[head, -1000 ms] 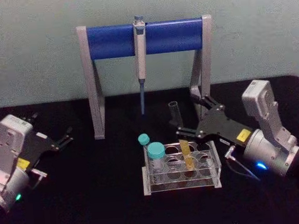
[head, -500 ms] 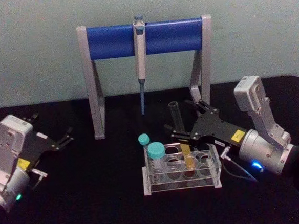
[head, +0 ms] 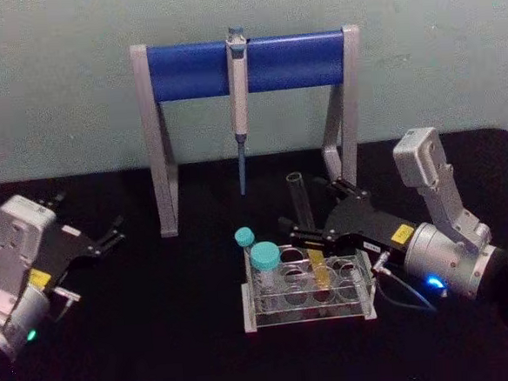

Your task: Pick up the test tube from the test tube rack, shake it, then place it back into the test tube rack.

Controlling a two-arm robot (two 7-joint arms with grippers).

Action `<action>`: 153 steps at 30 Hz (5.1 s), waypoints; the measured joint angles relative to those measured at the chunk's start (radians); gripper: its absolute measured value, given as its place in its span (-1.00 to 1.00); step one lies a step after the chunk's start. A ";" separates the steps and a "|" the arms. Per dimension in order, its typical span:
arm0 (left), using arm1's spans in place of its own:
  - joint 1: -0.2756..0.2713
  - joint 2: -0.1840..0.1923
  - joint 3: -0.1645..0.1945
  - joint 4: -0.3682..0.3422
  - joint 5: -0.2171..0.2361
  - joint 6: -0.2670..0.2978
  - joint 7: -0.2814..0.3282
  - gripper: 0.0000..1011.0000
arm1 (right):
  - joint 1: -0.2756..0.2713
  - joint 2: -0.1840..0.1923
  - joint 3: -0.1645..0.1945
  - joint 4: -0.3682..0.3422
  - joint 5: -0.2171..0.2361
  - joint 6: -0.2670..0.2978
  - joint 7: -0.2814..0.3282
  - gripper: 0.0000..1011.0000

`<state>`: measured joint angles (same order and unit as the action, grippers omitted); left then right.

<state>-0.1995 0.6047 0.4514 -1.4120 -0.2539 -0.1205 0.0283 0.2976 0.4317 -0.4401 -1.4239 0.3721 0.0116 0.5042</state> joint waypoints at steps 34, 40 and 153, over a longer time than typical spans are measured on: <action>0.000 0.000 0.000 0.000 0.000 0.000 0.000 0.98 | 0.001 -0.001 0.000 0.005 0.002 0.004 0.005 0.79; 0.000 0.000 0.000 0.000 0.000 0.000 0.000 0.98 | 0.001 -0.001 0.000 0.005 0.002 0.004 0.005 0.44; 0.000 0.000 0.000 0.000 0.000 0.000 0.000 0.98 | -0.168 0.134 0.130 -0.257 0.193 -0.117 0.084 -0.55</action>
<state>-0.1996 0.6047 0.4514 -1.4120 -0.2539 -0.1205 0.0283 0.1296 0.5655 -0.3104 -1.6813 0.5653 -0.1055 0.5884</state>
